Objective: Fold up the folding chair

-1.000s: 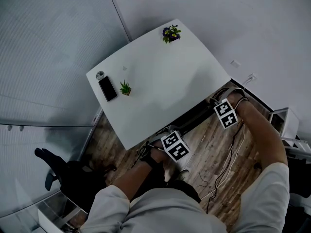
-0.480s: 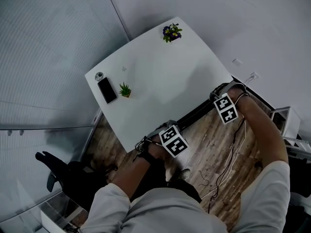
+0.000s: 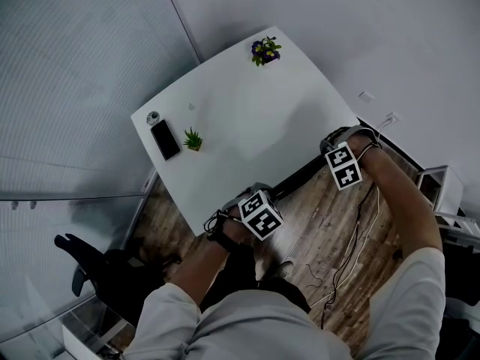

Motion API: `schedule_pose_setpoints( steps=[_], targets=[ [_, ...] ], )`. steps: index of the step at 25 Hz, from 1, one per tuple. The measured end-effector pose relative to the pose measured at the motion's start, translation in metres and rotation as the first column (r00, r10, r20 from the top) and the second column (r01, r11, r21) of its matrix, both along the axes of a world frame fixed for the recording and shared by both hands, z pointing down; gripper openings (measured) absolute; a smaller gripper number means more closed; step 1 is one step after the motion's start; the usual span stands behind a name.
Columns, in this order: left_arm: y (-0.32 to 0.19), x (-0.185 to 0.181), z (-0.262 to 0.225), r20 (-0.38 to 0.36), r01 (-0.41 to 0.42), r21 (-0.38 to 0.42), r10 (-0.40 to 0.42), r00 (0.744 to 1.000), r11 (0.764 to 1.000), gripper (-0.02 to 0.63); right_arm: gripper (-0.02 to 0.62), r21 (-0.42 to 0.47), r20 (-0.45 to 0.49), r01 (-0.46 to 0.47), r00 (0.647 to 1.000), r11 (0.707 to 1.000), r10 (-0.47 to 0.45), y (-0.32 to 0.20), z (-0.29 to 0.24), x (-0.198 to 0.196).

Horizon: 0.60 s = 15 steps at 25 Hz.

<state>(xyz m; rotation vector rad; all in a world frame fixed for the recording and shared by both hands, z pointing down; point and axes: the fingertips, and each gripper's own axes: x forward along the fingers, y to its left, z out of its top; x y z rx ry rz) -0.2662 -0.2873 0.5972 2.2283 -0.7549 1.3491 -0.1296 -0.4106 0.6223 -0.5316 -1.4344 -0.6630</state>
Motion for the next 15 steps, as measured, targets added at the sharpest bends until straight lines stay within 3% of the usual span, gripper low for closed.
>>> schedule_pose_setpoints(
  steps=[5,9,15],
  targets=[
    [0.0,-0.002,0.001,-0.02,0.006,0.009,-0.006,1.0,1.0,0.148,0.253,0.002,0.001,-0.085,0.996,0.996,0.085,-0.005,-0.002,-0.003],
    [0.002,-0.008,-0.002,-0.03,0.021,0.021,-0.021,0.999,1.0,0.207,0.333,0.005,0.035,-0.143,0.989,0.99,0.143,-0.008,-0.005,-0.007],
    [0.003,-0.023,-0.023,-0.154,0.123,0.03,-0.117,0.981,0.992,0.318,0.354,-0.033,0.122,-0.261,0.957,0.965,0.263,-0.015,-0.028,-0.007]
  ],
)
